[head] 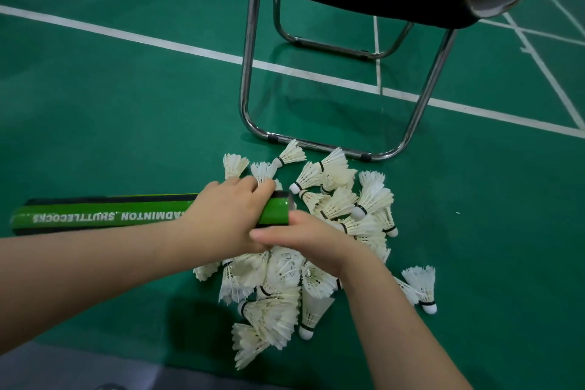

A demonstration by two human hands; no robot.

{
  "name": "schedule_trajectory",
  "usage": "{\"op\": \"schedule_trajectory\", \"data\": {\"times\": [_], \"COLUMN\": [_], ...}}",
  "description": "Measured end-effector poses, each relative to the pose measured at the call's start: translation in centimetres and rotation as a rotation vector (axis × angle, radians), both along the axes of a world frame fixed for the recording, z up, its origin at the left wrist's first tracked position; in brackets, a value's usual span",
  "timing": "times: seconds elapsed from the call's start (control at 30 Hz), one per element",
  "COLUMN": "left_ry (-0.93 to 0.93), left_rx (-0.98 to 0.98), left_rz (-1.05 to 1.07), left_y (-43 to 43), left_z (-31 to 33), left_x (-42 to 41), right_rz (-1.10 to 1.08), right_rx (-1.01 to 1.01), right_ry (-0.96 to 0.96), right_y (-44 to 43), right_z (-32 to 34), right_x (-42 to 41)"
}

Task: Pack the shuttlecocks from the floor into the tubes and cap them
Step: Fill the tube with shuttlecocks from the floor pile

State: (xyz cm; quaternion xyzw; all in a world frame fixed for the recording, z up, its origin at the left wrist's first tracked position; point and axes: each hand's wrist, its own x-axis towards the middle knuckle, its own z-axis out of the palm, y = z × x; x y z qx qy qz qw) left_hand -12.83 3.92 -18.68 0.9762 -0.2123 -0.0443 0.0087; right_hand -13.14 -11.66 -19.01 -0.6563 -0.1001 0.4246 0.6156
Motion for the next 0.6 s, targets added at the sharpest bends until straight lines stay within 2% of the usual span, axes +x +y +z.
{"op": "schedule_trajectory", "data": {"times": [0.07,0.1,0.13,0.23,0.27,0.3,0.37,0.47,0.53,0.6], "left_ry": [0.01,0.02,0.029,0.071,0.084,0.095,0.109,0.121,0.129,0.141], "left_rx": [0.034,0.026,0.006,-0.046,-0.048,-0.041,-0.013,0.028,0.026,0.018], "left_rz": [-0.057,-0.043,-0.006,0.112,0.134,0.146,0.14,0.12,0.134,0.153], "left_y": [-0.7,-0.9,-0.9,-0.8,-0.8,-0.6,-0.4,-0.1,0.2,0.5], "left_z": [-0.2,-0.2,-0.2,-0.1,-0.2,-0.3,-0.6,-1.1,-1.1,-1.1], "left_x": [-0.3,-0.2,0.1,1.3,1.6,1.7,1.5,1.1,1.1,1.3], "right_rz": [0.083,0.035,-0.108,-0.809,-0.967,-1.033,-0.924,-0.512,-0.225,-0.089], "right_rx": [-0.049,-0.063,-0.061,0.008,-0.015,-0.101,-0.396,-0.834,-1.008,-1.096], "right_ry": [0.016,0.003,-0.017,-0.092,-0.143,-0.202,-0.309,-0.386,-0.415,-0.437], "right_y": [0.0,0.2,0.6,1.1,0.6,-0.2,-2.5,-5.3,-5.7,-5.1], "right_z": [-0.5,-0.7,-0.9,-1.5,-1.9,-2.6,-4.4,-7.9,-10.0,-11.4], "right_x": [-0.1,-0.2,-0.3,-0.2,0.0,0.2,0.5,0.5,0.0,-1.1]}}
